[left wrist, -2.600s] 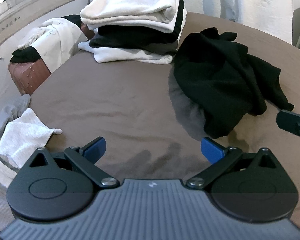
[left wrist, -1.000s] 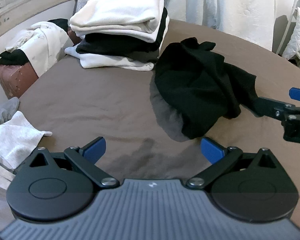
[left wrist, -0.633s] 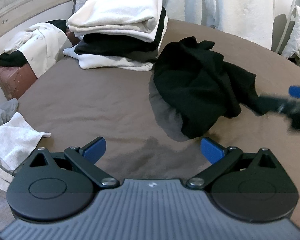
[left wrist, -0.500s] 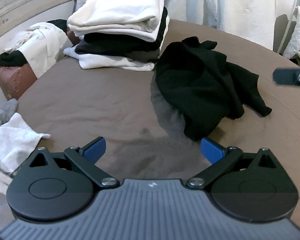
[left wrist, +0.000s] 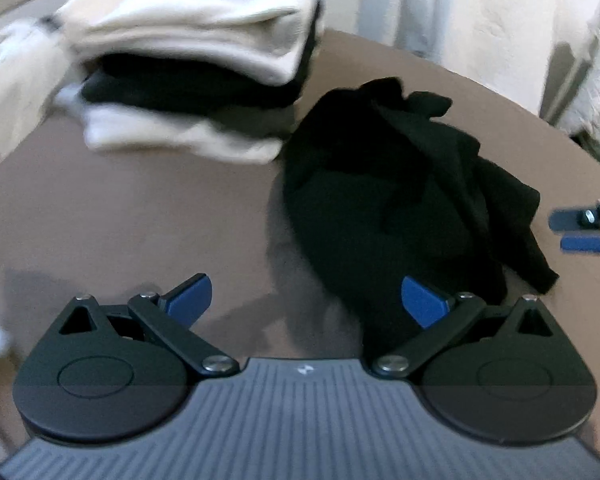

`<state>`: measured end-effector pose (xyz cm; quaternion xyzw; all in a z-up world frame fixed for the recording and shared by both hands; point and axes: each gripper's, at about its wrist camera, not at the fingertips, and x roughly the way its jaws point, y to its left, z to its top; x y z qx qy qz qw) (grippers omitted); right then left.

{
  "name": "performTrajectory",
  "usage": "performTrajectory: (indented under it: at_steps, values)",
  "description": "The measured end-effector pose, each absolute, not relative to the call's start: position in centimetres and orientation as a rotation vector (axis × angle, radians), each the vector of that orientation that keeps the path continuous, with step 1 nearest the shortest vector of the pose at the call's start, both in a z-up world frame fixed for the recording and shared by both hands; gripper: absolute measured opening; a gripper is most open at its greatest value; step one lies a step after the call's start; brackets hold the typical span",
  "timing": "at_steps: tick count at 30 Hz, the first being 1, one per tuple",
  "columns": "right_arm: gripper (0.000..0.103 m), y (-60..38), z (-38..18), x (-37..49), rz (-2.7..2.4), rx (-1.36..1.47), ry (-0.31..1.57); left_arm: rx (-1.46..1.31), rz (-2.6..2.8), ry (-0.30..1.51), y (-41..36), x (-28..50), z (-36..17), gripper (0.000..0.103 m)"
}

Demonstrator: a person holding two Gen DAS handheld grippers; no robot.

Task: Fold clothes

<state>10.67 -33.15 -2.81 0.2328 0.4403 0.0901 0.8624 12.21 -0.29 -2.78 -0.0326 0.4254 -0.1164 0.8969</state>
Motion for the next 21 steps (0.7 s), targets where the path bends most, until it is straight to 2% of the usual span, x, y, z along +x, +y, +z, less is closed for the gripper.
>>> performTrajectory:
  at_steps: [6, 11, 14, 16, 17, 18, 19, 20, 21]
  values:
    - [0.103, -35.4, -4.1, 15.3, 0.186, 0.494, 0.878, -0.238, -0.286, 0.957, -0.5, 19.3, -5.3, 0.103]
    - [0.103, -34.8, -8.0, 17.2, 0.309, 0.564, 0.909, -0.378, -0.273, 1.024, -1.4, 20.9, -9.9, 0.103]
    - [0.103, -32.0, -10.0, 17.5, 0.304, 0.482, 0.889, -0.389, -0.285, 0.983, -1.9, 20.6, -11.1, 0.103]
    - [0.103, -30.4, -10.0, 17.3, 0.293, 0.42, 0.845, -0.379, -0.342, 0.968, -2.2, 20.4, -11.1, 0.084]
    - [0.103, -29.3, -9.8, 17.1, 0.3, 0.379, 0.826, -0.374, -0.37, 0.96, -2.4, 20.2, -11.1, 0.062]
    - [0.093, -28.1, -9.5, 16.9, 0.318, 0.325, 0.81, -0.407, -0.389, 0.974, -2.3, 20.3, -11.2, 0.046]
    - [0.078, -27.0, -9.1, 16.6, 0.332, 0.269, 0.794, -0.452, -0.403, 0.996, -2.1, 20.3, -11.4, 0.039]
    - [0.072, -26.1, -8.8, 16.3, 0.333, 0.221, 0.785, -0.485, -0.415, 1.012, -2.1, 20.4, -11.6, 0.027]
    - [0.051, -25.6, -8.4, 16.0, 0.327, 0.193, 0.781, -0.493, -0.418, 1.013, -2.2, 20.3, -11.7, 0.02]
